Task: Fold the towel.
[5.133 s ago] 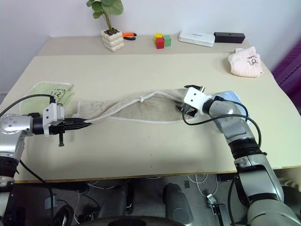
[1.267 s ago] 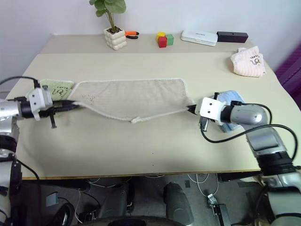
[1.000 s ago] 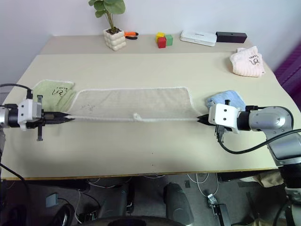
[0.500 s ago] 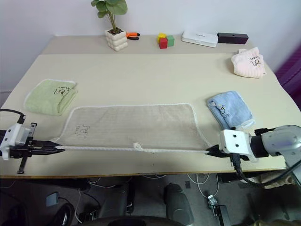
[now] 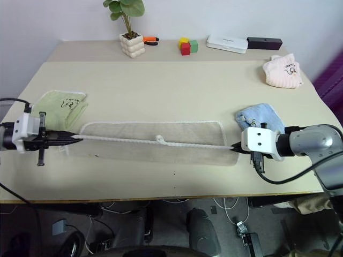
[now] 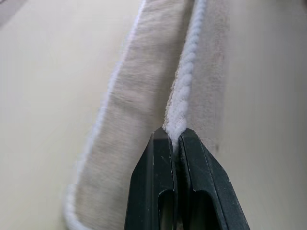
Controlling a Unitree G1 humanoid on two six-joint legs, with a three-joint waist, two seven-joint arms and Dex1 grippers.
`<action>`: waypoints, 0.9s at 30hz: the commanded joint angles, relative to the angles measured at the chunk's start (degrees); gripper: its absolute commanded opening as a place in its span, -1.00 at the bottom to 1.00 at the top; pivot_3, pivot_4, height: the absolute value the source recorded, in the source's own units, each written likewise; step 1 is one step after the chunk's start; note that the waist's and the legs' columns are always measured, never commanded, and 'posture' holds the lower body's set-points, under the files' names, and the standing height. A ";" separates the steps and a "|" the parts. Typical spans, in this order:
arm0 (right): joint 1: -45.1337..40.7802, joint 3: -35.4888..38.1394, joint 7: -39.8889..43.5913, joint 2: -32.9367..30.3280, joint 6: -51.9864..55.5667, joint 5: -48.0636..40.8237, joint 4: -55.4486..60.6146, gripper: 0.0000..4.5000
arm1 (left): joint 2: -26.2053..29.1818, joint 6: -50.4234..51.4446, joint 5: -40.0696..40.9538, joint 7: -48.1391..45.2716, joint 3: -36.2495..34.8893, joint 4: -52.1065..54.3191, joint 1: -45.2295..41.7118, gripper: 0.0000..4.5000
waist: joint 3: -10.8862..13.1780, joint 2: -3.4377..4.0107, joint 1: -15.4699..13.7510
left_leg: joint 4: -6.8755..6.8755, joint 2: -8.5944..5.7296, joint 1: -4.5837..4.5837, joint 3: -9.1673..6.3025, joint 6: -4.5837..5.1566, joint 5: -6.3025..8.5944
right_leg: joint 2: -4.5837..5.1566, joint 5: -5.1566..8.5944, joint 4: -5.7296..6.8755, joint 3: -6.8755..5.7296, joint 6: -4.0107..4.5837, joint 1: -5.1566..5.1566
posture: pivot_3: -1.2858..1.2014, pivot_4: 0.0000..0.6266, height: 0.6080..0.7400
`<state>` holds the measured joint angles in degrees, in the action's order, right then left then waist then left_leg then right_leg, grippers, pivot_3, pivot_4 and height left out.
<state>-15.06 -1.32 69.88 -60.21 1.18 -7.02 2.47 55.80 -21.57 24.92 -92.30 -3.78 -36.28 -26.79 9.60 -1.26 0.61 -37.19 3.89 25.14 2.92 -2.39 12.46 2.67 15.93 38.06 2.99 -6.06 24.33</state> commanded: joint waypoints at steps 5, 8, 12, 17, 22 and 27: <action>-9.83 -4.67 -2.19 5.02 -6.49 5.53 -9.98 -0.98 | -2.57 -4.03 -6.33 0.70 0.05 -10.68 -7.15 -1.00 | 0.00 0.01 0.09 | 0.01 0.01 0.01 0.00 0.00 0.00 | -0.02 -0.01 0.04 0.00 -0.03 0.04 | 0.03 -0.52 1.00; -13.28 -6.16 -2.92 6.73 -8.81 7.63 -13.85 -0.98 | -3.80 -6.00 -8.46 1.38 0.11 -15.04 -9.35 -1.00 | 0.01 0.02 0.00 | 0.01 0.01 0.01 0.00 0.00 0.00 | -0.02 -0.02 0.05 0.00 -0.03 0.04 | 0.03 -0.52 1.00; -17.07 -7.17 -3.56 8.50 -10.35 8.79 -17.06 -0.98 | -5.03 -7.55 -10.24 2.43 -0.14 -18.45 -10.87 -1.00 | 0.01 0.02 0.01 | 0.00 0.01 0.02 0.00 0.00 0.00 | -0.01 -0.02 0.05 -0.01 -0.04 0.04 | 0.03 -0.52 1.00; -21.10 -8.62 -4.85 10.98 -12.72 10.87 -21.71 -0.98 | -6.68 -9.12 -11.80 4.26 -0.29 -20.42 -11.37 -1.00 | 0.01 0.02 0.05 | 0.01 0.01 0.02 -0.01 0.00 0.00 | -0.02 -0.02 0.07 -0.01 -0.05 0.04 | 0.03 -0.52 1.00; -23.48 -10.03 -5.07 12.56 -14.79 12.54 -25.84 -0.98 | -7.56 -9.48 -12.61 5.51 -0.55 -22.31 -12.69 -1.00 | 0.01 0.02 -0.04 | 0.01 0.01 0.02 -0.01 0.00 0.00 | -0.02 -0.03 0.07 -0.01 -0.05 0.04 | 0.03 -0.52 1.00; -25.89 -10.49 -5.56 13.42 -16.40 13.41 -29.55 -0.98 | -7.50 -9.49 -13.56 6.78 -0.75 -25.15 -14.95 -1.00 | 0.01 0.02 0.11 | 0.01 0.00 0.02 -0.01 0.00 0.00 | -0.02 -0.03 0.08 -0.01 -0.06 0.04 | 0.03 -0.52 1.00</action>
<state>-39.16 -12.74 64.69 -46.60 -14.19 6.51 -26.75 47.73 -30.67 11.68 -86.02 -3.13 -61.00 -40.50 9.61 -1.24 0.72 -37.17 3.90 25.16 2.90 -2.39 12.45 2.65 15.90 38.13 2.98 -6.11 24.36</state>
